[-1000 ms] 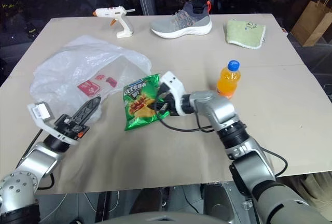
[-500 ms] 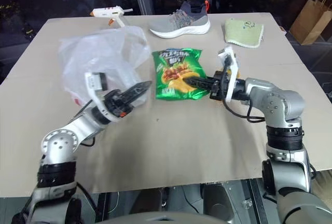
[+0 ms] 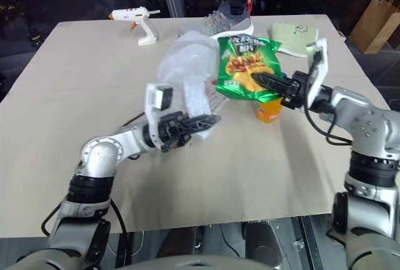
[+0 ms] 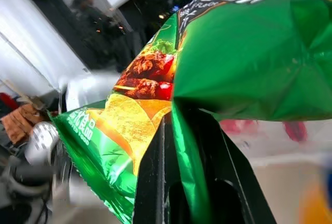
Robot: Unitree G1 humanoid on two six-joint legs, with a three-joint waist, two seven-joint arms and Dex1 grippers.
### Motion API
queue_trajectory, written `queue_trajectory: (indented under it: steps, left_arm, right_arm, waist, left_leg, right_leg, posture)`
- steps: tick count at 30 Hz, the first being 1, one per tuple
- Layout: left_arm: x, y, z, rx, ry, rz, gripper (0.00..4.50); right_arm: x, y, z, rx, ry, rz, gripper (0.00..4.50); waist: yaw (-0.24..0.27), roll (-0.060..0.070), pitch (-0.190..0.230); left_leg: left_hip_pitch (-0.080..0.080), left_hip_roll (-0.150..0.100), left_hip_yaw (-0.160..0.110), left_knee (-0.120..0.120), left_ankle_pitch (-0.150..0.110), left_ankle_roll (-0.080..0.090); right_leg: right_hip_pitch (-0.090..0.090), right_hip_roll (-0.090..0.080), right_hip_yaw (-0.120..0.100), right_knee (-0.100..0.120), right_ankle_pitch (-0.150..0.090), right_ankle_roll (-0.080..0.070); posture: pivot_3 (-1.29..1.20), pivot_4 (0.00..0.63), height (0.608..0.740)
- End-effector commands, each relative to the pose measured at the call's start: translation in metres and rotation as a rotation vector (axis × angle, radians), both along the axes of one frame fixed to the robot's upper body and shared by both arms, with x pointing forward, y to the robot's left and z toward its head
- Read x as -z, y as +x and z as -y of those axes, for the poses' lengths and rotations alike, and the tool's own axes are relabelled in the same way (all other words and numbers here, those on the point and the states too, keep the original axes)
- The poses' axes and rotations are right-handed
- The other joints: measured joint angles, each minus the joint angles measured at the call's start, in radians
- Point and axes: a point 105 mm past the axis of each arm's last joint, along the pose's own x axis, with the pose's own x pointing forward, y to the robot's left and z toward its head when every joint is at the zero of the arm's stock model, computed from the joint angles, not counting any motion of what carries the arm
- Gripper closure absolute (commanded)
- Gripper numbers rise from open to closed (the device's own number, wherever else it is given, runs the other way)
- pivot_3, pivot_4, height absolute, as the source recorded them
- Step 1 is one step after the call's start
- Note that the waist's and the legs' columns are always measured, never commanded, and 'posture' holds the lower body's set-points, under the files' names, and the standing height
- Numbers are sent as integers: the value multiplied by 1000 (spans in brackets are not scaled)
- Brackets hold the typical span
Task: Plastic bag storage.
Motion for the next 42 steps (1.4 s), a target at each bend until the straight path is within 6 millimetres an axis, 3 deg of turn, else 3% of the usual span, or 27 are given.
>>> queue_trajectory:
  steps: [1,5,12,16,20,24,29,31,34,36,38,40,42]
  left_arm:
    - [-36,4,-25,-128,-85,104,4500]
    - [-63,7,-49,-234,-207,110,4500]
    - [-59,-3,-41,-190,-238,49,4500]
    - [-61,-1,-38,-190,-260,41,4500]
    - [-53,-16,-27,-95,-220,26,4500]
    - [-45,-24,-20,-52,-194,13,4500]
    - [-41,-24,-12,-15,-191,8,4500]
    - [-41,-22,-11,-20,-196,8,4500]
    - [-41,-18,-11,-46,-217,14,4500]
    - [-43,-14,-16,-79,-239,16,4500]
    - [-47,-8,-24,-130,-272,21,4500]
    - [-52,-1,-34,-186,-307,30,4500]
    - [-57,4,-42,-229,-348,31,4500]
  right_arm:
    - [-26,-27,6,-74,57,93,4395]
    - [-19,-46,-3,-176,67,49,4395]
    - [16,-27,-52,-237,81,-101,4395]
    - [20,-21,-67,-278,106,-133,4395]
    - [20,15,-83,-178,121,-163,4395]
    - [21,33,-103,-178,134,-176,4395]
    - [30,73,-146,-43,113,-227,4395]
    - [32,77,-167,-42,85,-219,4395]
    - [24,72,-187,-78,101,-193,3051]
    - [24,69,-189,-85,87,-170,2071]
    - [31,42,-181,-249,38,-129,991]
    - [43,36,-162,-241,-22,-123,29]
    - [52,40,-145,-171,-80,-112,29]
  waist:
    - [0,0,0]
    - [2,0,0]
    - [-2,0,1]
    - [3,0,1]
    - [-3,0,1]
    - [-3,0,1]
    - [-5,1,1]
    - [-5,1,1]
    - [-2,1,1]
    - [-1,1,1]
    - [6,1,1]
    - [10,1,1]
    - [10,1,1]
  left_leg:
    - [0,0,0,0,0,0]
    - [-1,0,-2,1,0,0]
    - [1,0,0,1,0,0]
    - [0,0,-1,2,0,0]
    - [-1,0,-1,3,0,0]
    - [1,0,-1,1,0,0]
    - [1,0,1,2,0,0]
    - [1,0,0,2,0,0]
    - [0,0,0,1,1,-1]
    - [-2,0,-1,1,1,-2]
    - [-7,-1,-3,3,3,-4]
    - [-10,-2,-5,4,3,-4]
    - [-10,-3,-5,4,2,-4]
  right_leg:
    - [0,0,0,0,0,0]
    - [0,0,-1,0,0,0]
    - [0,0,0,2,0,0]
    - [0,0,-1,2,0,0]
    - [0,0,0,1,0,0]
    - [0,1,0,2,0,0]
    - [-1,1,1,2,0,0]
    - [-1,1,1,3,0,0]
    - [-1,1,0,2,0,0]
    - [-3,0,0,1,0,0]
    - [-5,-1,-3,1,0,0]
    - [-6,-3,-5,0,0,0]
    - [-6,-3,-5,0,0,0]
  posture:
    - [0,150,740]
    - [0,150,740]
    - [0,150,740]
    - [0,150,740]
    - [0,150,740]
    - [0,150,740]
    - [0,150,740]
    - [0,150,740]
    - [0,150,740]
    - [0,150,740]
    - [0,150,740]
    - [0,150,740]
    - [0,150,740]
